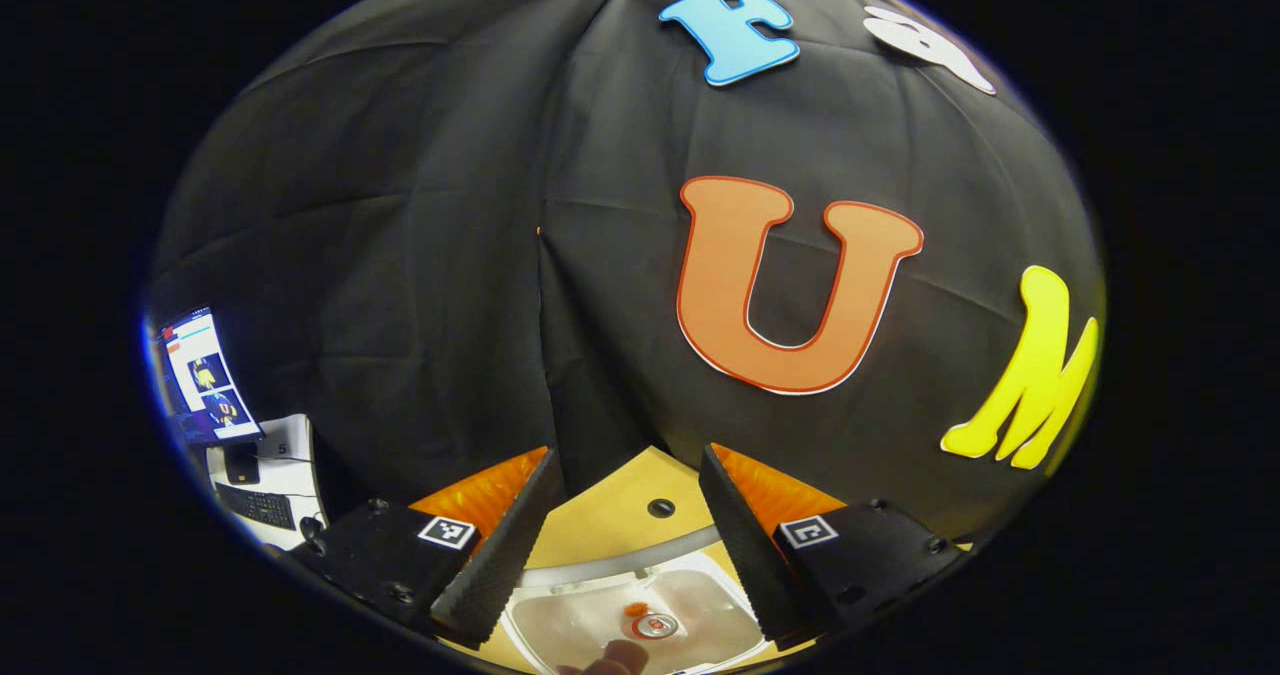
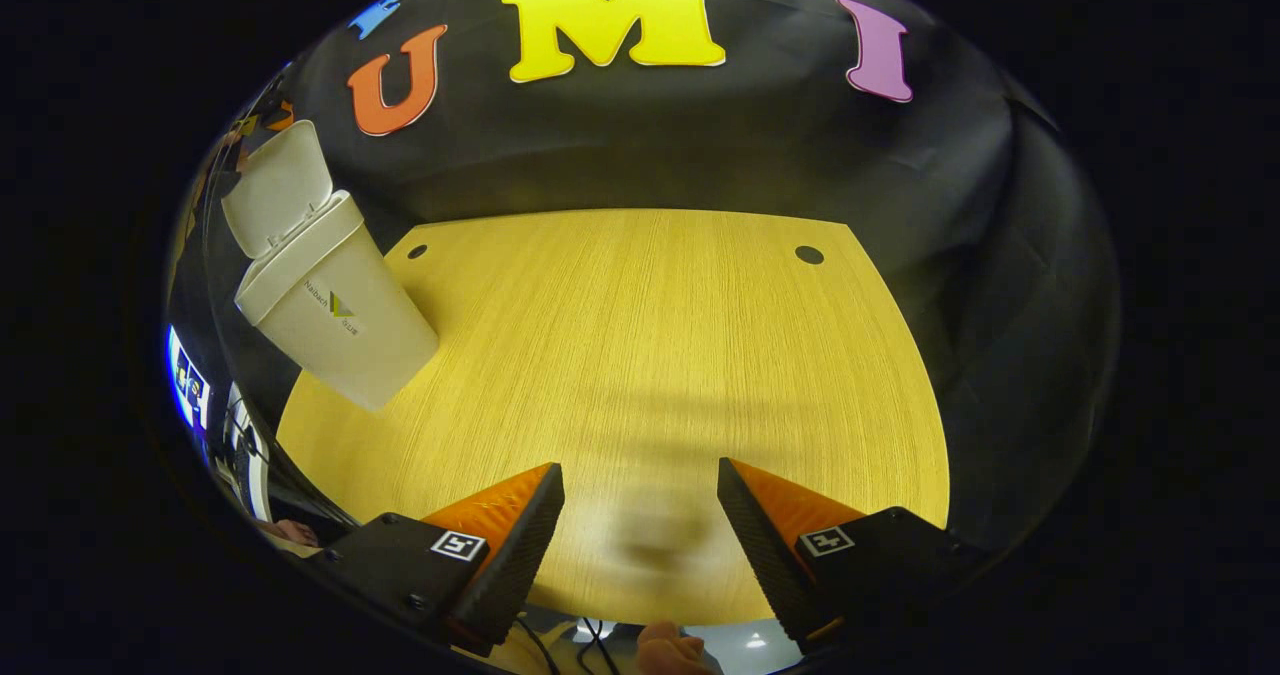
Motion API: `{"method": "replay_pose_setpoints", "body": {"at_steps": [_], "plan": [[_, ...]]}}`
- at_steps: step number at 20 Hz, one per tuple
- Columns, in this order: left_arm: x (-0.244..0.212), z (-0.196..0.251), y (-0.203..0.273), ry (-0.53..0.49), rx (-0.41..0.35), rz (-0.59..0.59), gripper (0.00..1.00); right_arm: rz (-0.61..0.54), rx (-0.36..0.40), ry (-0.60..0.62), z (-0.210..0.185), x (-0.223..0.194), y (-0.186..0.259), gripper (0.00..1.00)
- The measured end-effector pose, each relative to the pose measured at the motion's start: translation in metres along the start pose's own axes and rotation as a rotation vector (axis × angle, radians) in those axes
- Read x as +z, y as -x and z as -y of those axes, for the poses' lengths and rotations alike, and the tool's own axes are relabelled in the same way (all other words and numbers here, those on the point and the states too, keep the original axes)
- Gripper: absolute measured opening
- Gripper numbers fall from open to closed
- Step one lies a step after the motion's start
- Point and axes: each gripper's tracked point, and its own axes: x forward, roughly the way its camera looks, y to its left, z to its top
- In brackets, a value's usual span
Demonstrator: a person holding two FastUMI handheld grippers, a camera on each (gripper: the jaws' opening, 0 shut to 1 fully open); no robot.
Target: Press the lid of the desktop garbage bin to open it, pick up the crumpled paper on the desktop and throw it into the bin, then pick up the pop can on the desktop and drop it into the bin, and finally close the garbage bin lid.
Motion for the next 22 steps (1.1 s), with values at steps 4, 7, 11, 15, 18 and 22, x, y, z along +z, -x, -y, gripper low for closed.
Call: {"method": "replay_pose_setpoints", "body": {"at_steps": [4,7,11,15,18,22], "plan": [[-0.023,0.012,0.026,0.023,0.010,0.022,0.96,0.004,0.033,0.017,0.001,0.001,0.001,0.97],[-0.045,0.021,0.045,0.001,0.032,0.045,0.98,0.004,0.062,0.025,0.006,-0.002,-0.001,0.96],[-0.075,0.033,0.060,-0.023,0.053,0.058,0.95,0.001,0.080,0.042,0.022,-0.002,-0.005,0.97],[-0.103,0.041,0.070,-0.049,0.061,0.081,0.96,-0.009,0.079,0.050,0.043,-0.008,-0.008,0.96],[-0.129,0.045,0.073,-0.034,0.063,0.079,0.95,-0.021,0.082,0.047,0.057,-0.013,-0.010,0.96],[-0.150,0.050,0.072,-0.071,0.079,0.088,0.96,-0.039,0.095,0.053,0.065,-0.018,-0.018,0.96]]}}
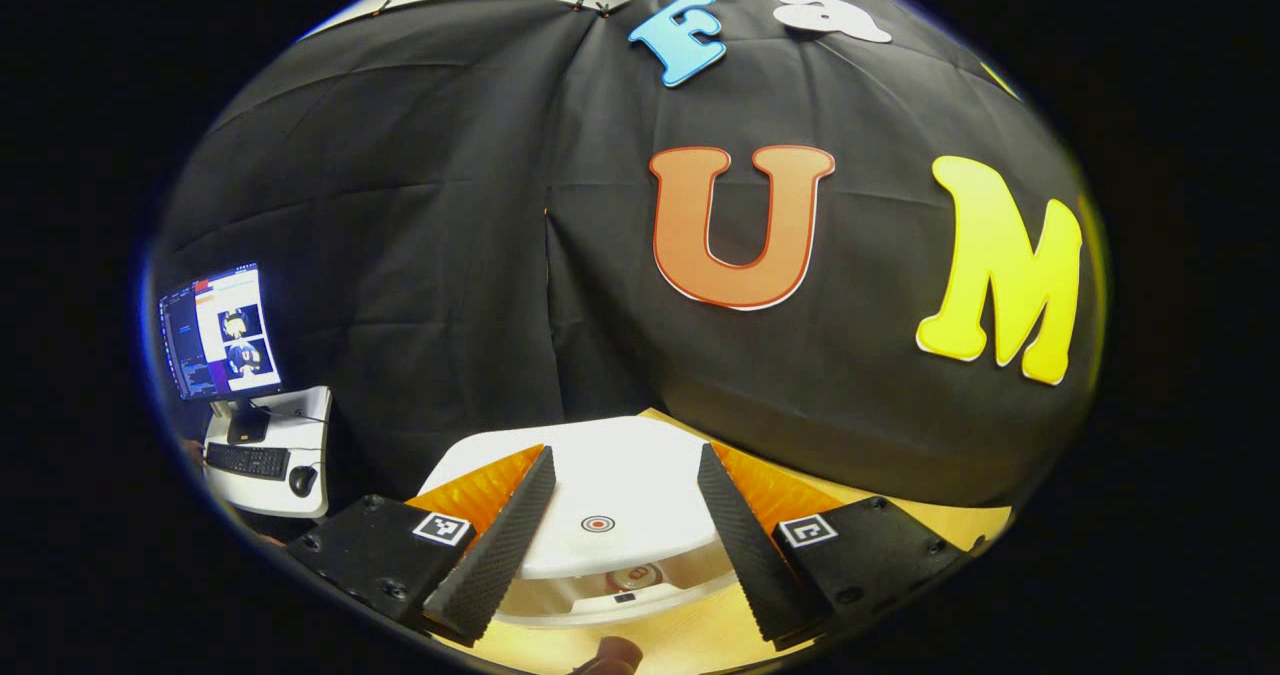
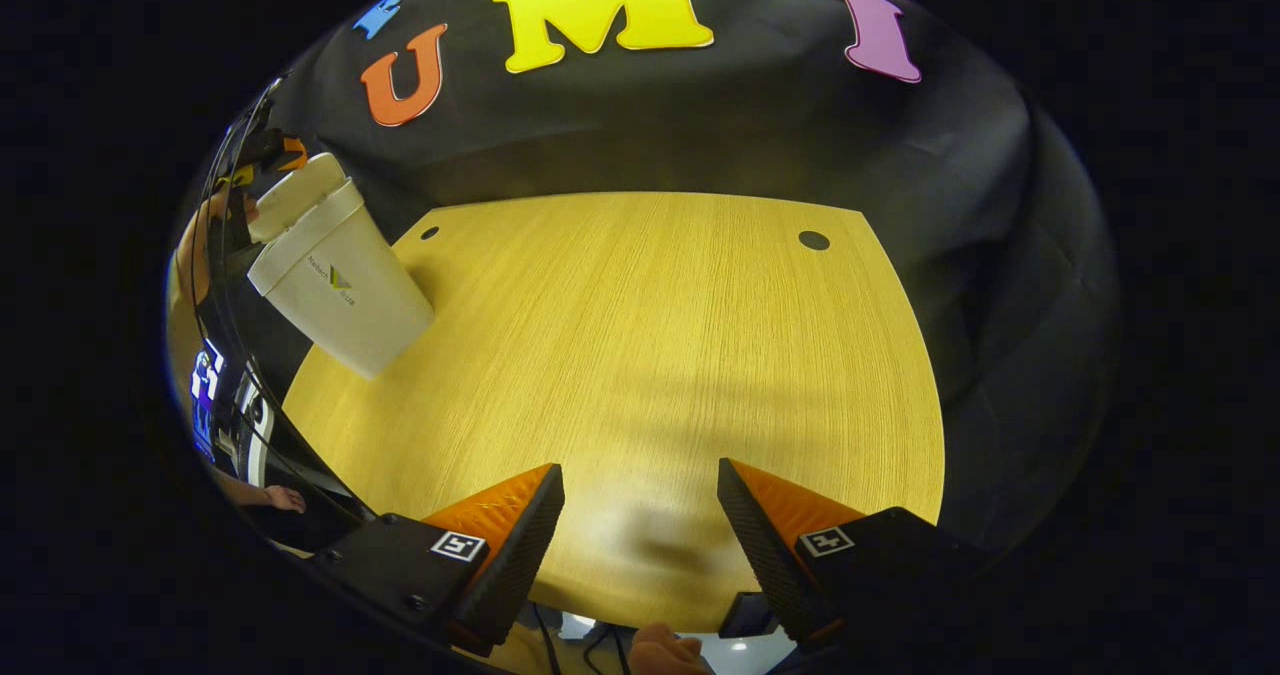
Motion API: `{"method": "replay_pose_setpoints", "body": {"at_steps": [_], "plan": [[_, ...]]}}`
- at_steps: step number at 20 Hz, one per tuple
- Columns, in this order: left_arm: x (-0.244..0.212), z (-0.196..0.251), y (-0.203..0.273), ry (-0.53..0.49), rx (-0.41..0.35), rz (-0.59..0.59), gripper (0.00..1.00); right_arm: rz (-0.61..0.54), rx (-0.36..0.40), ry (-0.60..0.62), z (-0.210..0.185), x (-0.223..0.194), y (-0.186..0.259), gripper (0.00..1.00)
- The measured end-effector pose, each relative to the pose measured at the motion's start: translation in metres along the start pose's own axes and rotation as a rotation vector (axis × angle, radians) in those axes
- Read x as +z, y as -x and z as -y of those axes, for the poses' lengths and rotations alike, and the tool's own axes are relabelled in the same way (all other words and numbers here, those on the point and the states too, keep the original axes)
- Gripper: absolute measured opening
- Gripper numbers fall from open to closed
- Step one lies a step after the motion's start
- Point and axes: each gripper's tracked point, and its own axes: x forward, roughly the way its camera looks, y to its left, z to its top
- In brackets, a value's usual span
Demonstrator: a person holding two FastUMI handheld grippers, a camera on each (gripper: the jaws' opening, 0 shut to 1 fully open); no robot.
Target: Press the lid of the desktop garbage bin to open it, pick up the crumpled paper on the desktop and throw it into the bin, then pick up the pop can on the desktop and drop it into the bin, and finally close the garbage bin lid.
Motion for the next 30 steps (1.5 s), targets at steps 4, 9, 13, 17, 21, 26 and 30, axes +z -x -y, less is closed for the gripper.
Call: {"method": "replay_pose_setpoints", "body": {"at_steps": [4,9,13,17,21,26,30], "plan": [[-0.025,0.002,0.001,-0.001,0.017,-0.027,0.95,-0.006,0.020,0.028,0.001,-0.004,-0.005,0.96],[-0.041,0.002,0.001,-0.010,0.030,-0.024,1.00,-0.016,0.042,0.041,0.002,-0.010,-0.009,0.96],[-0.048,0.000,0.000,-0.051,0.049,-0.008,0.97,-0.026,0.051,0.023,0.005,-0.014,-0.017,0.96],[-0.054,0.001,0.002,0.001,0.069,0.029,0.97,-0.039,0.050,0.028,0.005,-0.016,-0.025,0.97],[-0.057,0.000,0.001,-0.004,0.092,0.073,0.97,-0.049,0.043,0.035,0.006,-0.020,-0.026,0.96],[-0.058,-0.001,-0.001,-0.008,0.085,0.176,0.96,-0.058,0.030,0.062,0.000,-0.019,-0.025,0.97],[-0.052,0.002,0.002,-0.029,0.072,0.220,0.97,-0.061,0.024,0.063,-0.013,-0.014,-0.022,0.97]]}}
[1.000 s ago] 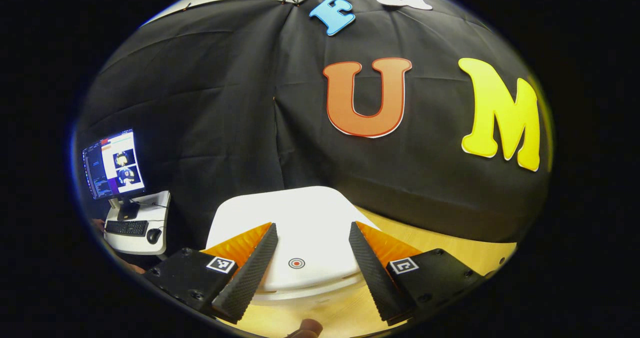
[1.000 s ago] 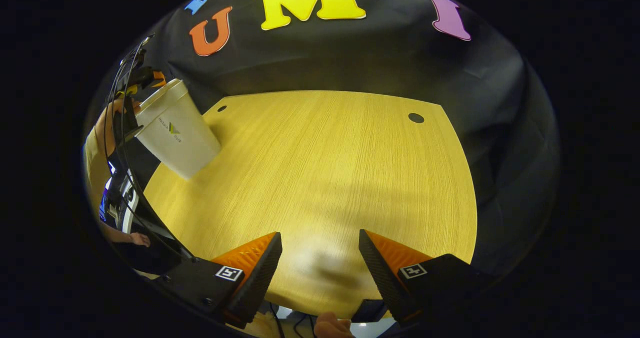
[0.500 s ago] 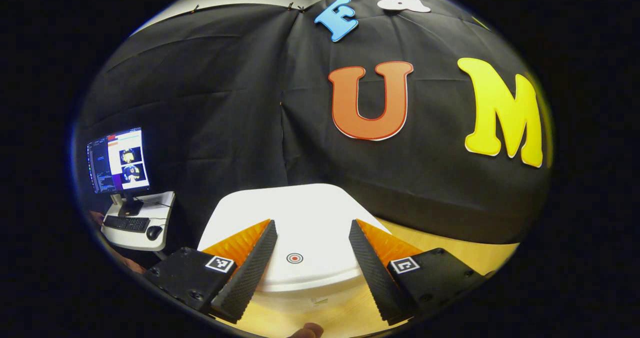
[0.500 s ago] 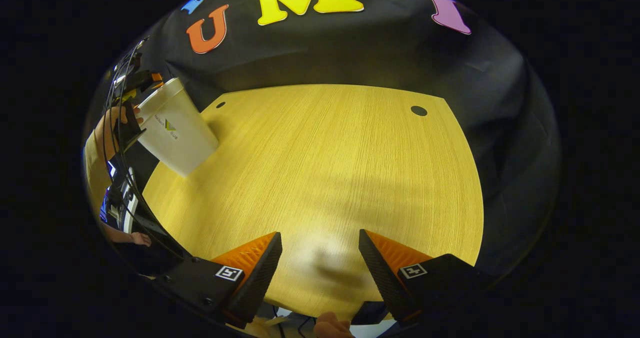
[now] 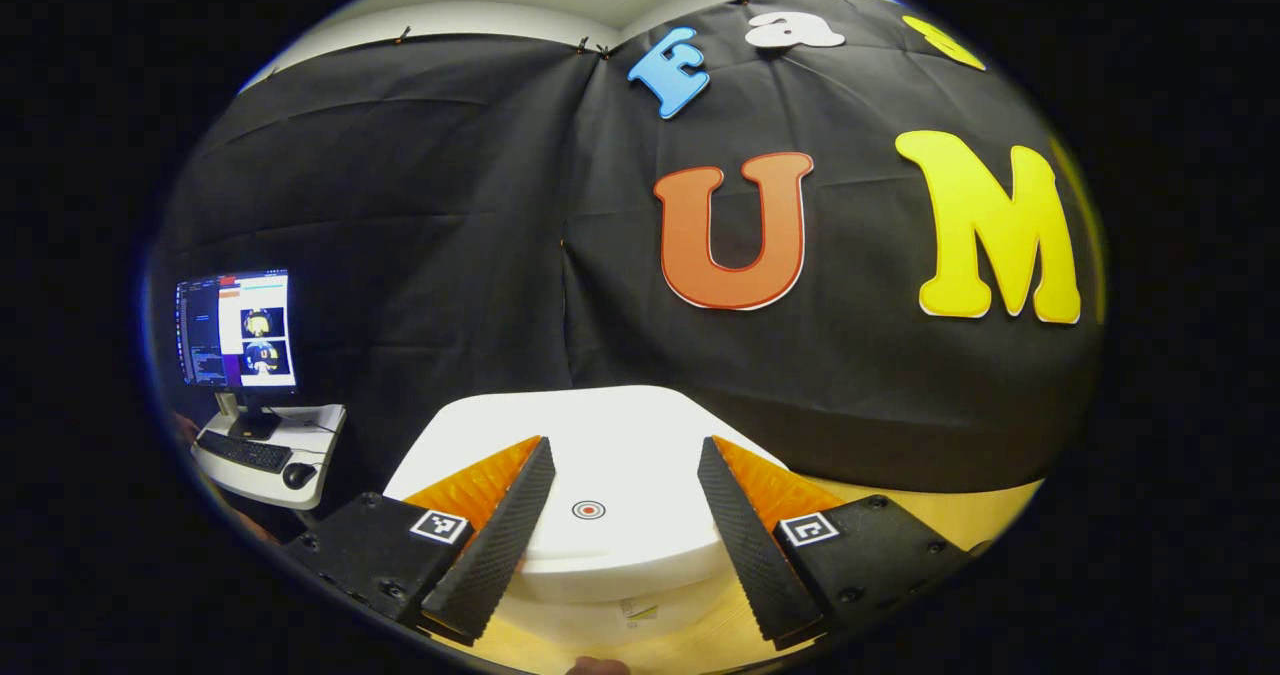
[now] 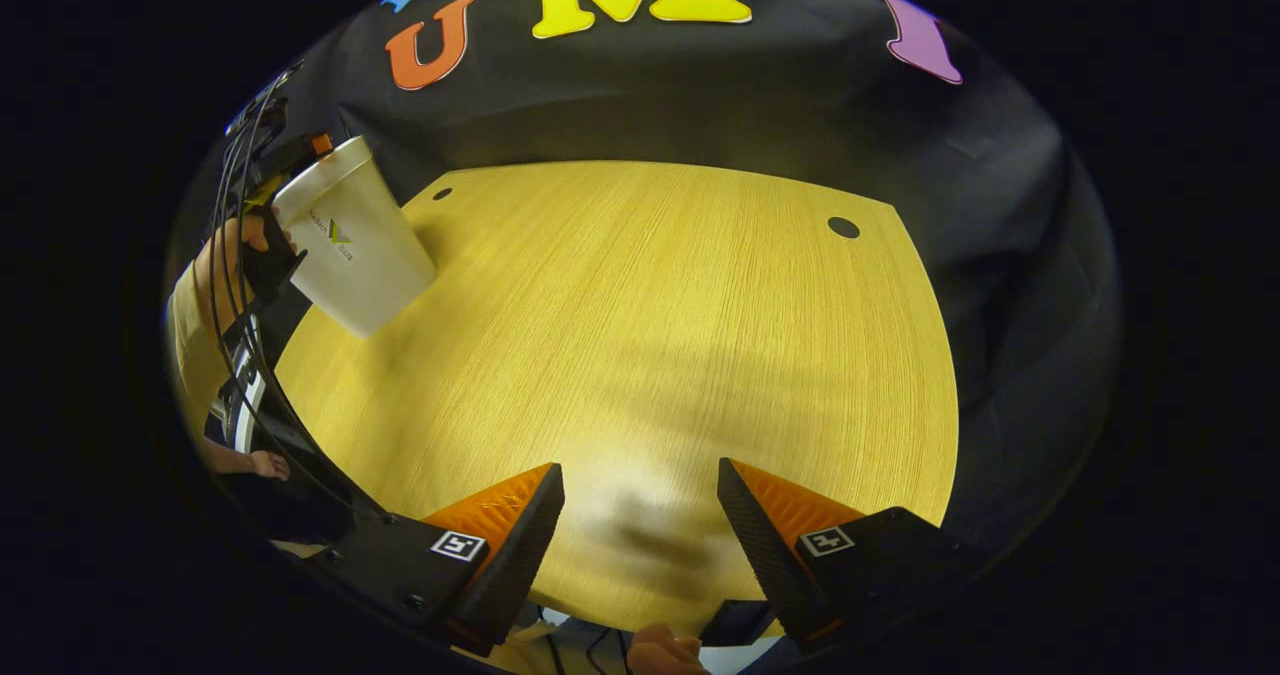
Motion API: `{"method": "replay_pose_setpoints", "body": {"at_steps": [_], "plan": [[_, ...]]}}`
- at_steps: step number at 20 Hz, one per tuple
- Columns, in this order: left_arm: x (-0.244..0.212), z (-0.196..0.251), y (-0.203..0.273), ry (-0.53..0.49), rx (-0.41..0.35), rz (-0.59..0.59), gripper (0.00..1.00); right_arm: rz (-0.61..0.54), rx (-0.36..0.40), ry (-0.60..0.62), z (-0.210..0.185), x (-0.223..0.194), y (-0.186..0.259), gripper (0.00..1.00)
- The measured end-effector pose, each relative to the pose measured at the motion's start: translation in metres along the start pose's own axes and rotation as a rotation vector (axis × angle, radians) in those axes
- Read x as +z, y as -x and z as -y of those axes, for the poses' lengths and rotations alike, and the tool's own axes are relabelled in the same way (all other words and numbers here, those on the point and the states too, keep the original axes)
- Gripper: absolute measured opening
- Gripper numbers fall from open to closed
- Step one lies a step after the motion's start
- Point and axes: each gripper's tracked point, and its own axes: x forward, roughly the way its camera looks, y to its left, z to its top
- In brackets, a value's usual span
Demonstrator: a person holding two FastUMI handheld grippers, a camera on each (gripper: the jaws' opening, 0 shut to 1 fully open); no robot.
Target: Press the lid of the desktop garbage bin to open it, pick up the crumpled paper on the desktop and throw it into the bin, then pick up the pop can on the desktop and drop it into the bin, and finally close the garbage bin lid.
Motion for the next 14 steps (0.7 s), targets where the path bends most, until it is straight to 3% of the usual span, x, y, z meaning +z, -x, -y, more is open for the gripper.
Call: {"method": "replay_pose_setpoints", "body": {"at_steps": [4,7,11,14], "plan": [[0.003,0.000,0.001,-0.071,-0.021,0.000,0.96,0.020,-0.001,0.010,-0.017,0.009,0.009,0.97],[0.007,0.006,0.001,-0.097,-0.106,-0.049,0.92,0.071,-0.003,0.024,-0.028,0.024,0.017,0.98],[0.018,0.001,0.013,-0.114,-0.210,-0.101,0.98,0.102,-0.004,-0.046,-0.044,0.047,0.022,0.97],[0.033,0.001,0.037,-0.103,-0.304,-0.100,0.98,0.189,-0.010,-0.094,-0.059,0.080,0.032,0.97]]}}
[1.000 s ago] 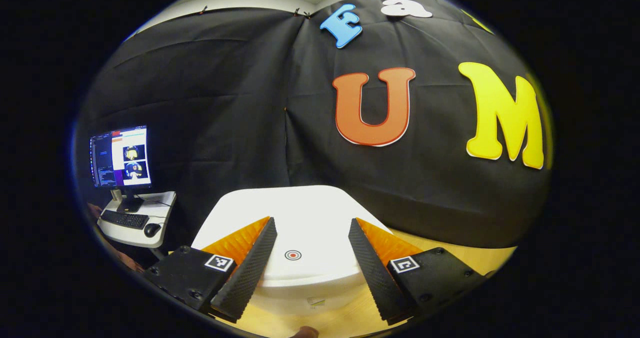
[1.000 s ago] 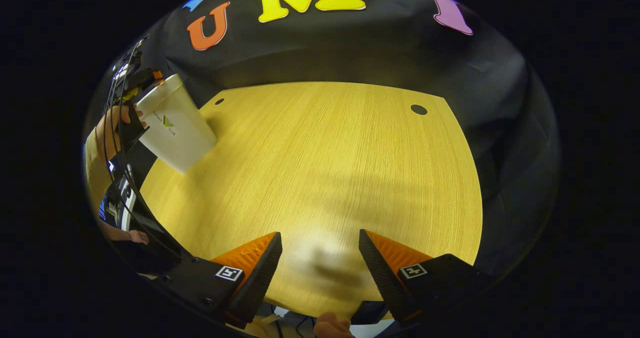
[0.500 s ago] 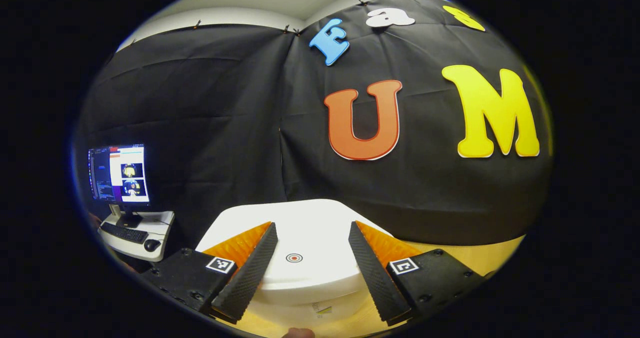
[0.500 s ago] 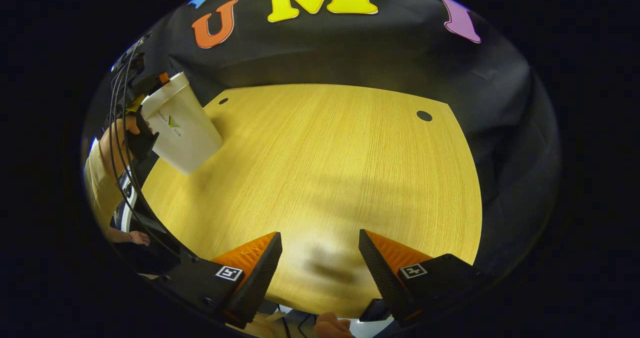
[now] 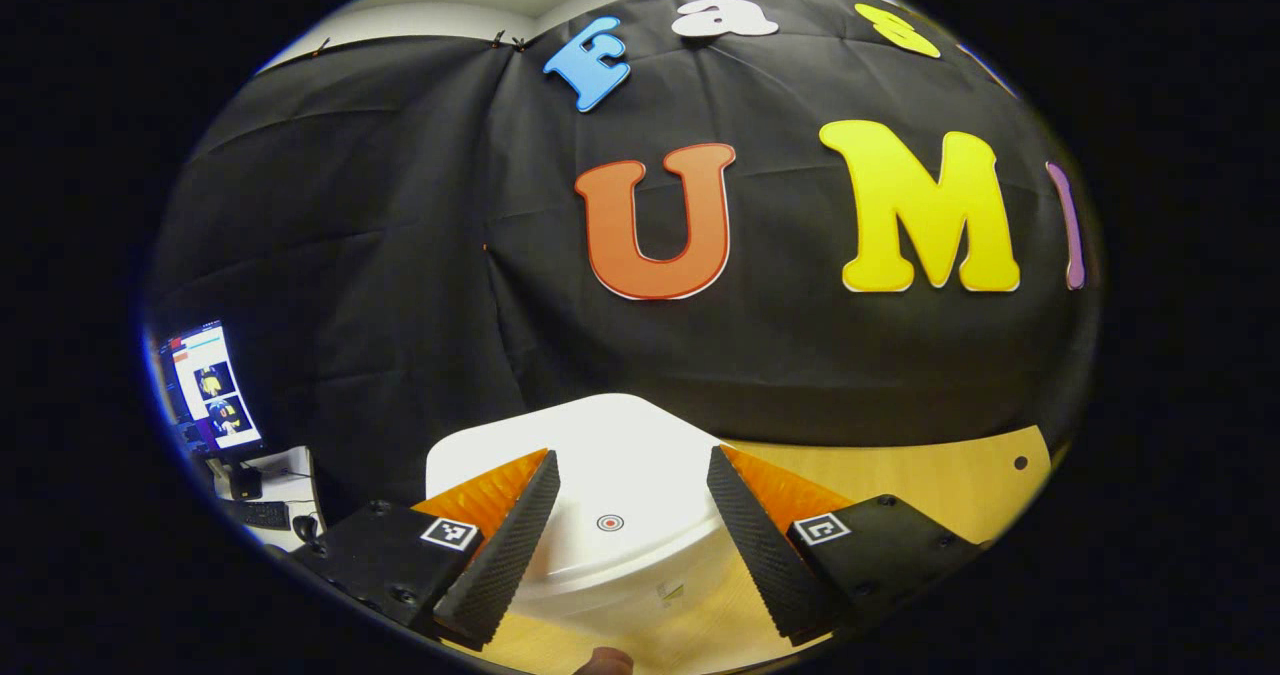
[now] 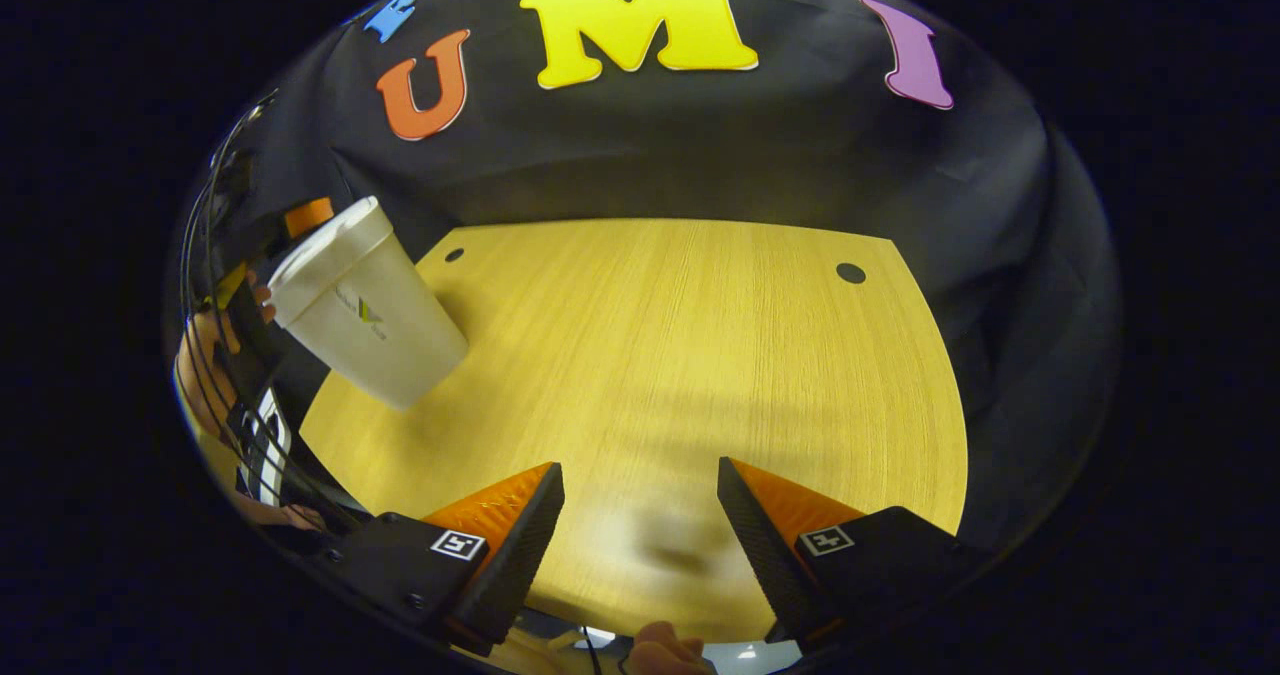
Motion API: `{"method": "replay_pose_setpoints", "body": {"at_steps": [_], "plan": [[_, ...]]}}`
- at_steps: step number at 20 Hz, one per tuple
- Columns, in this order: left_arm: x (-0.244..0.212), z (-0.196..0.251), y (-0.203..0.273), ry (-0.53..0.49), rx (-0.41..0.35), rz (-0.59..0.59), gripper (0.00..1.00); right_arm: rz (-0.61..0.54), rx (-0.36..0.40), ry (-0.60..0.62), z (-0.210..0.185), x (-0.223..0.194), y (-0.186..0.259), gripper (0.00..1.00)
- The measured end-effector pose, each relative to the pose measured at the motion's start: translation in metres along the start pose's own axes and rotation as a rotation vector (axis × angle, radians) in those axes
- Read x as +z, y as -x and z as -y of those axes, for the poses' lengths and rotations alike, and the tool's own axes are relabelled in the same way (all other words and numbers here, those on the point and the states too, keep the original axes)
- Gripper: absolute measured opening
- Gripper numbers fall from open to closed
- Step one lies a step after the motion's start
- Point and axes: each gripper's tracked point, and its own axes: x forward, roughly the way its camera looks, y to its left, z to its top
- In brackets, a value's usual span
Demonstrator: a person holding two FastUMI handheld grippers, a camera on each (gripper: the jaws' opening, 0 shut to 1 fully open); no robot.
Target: Press the lid of the desktop garbage bin to open it, pick up the crumpled paper on the desktop and throw it into the bin, then pick up the pop can on the desktop and drop it into the bin, and finally close the garbage bin lid.
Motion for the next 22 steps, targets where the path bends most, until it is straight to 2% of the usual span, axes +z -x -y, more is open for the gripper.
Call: {"method": "replay_pose_setpoints", "body": {"at_steps": [5,7,8,12,14,16,17,18,22], "plan": [[0.003,0.015,0.053,-0.003,-0.164,0.000,0.98,0.224,0.004,-0.070,-0.041,0.058,0.022,0.98],[0.001,0.022,0.071,-0.037,-0.214,0.009,0.98,0.337,-0.023,-0.041,-0.050,0.080,0.036,0.95],[0.000,0.026,0.080,-0.045,-0.235,0.013,0.98,0.386,-0.036,-0.024,-0.053,0.090,0.043,0.98],[-0.008,0.044,0.114,-0.034,-0.341,0.014,0.98,0.529,-0.088,0.018,-0.060,0.113,0.073,0.98],[-0.001,0.054,0.128,-0.030,-0.389,0.043,0.98,0.599,-0.154,0.067,-0.052,0.119,0.092,0.95],[0.004,0.063,0.140,0.003,-0.442,0.059,0.98,0.653,-0.191,0.109,-0.053,0.118,0.109,0.98],[0.006,0.069,0.143,0.015,-0.466,0.066,0.98,0.665,-0.194,0.127,-0.056,0.116,0.113,0.98],[0.006,0.073,0.147,0.017,-0.482,0.065,0.98,0.673,-0.163,0.153,-0.067,0.110,0.118,0.98],[0.006,0.081,0.153,-0.017,-0.516,0.069,0.98,0.710,-0.181,0.233,-0.082,0.105,0.135,0.95]]}}
